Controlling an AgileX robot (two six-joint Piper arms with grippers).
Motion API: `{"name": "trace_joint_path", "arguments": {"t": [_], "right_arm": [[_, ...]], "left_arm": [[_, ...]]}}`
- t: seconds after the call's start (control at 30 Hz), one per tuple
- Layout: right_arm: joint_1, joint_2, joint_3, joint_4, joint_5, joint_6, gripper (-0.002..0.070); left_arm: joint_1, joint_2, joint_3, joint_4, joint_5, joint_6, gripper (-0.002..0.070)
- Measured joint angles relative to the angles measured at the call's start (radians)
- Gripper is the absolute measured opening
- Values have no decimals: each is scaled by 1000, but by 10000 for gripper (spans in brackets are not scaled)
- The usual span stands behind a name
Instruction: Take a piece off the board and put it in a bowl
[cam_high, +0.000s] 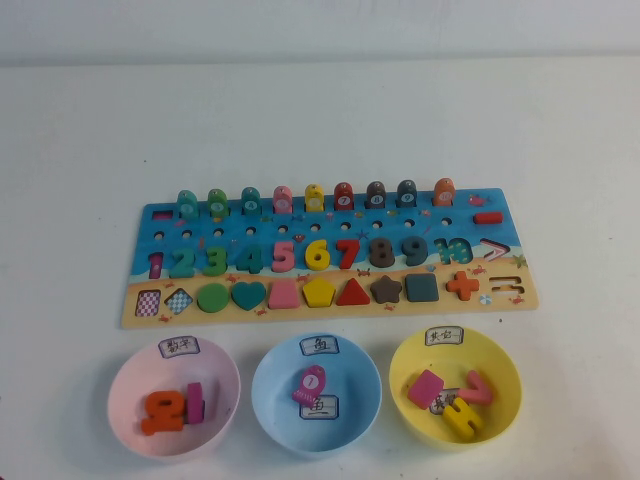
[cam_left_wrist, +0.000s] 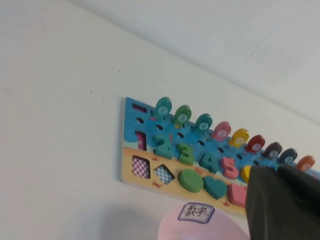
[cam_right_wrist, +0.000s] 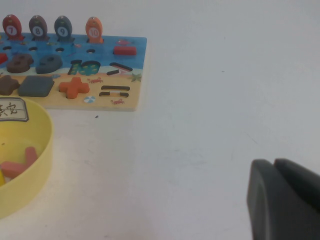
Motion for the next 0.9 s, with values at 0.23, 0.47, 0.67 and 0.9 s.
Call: {"name": "trace_joint_path", "arguments": {"t": [0.23,0.47,0.67,0.9], "right_arm": [[0,0,0,0,0,0,-17],[0,0,0,0,0,0,-17],[0,0,0,0,0,0,-17],[0,0,0,0,0,0,-17]], "left_arm": [[0,335,-300,2,285,135,-4],[0,678,-559,8,527,310,-4],[0,923,-723,10,560,356,-4],[0,1201,-907,9,630,363,-4]]}}
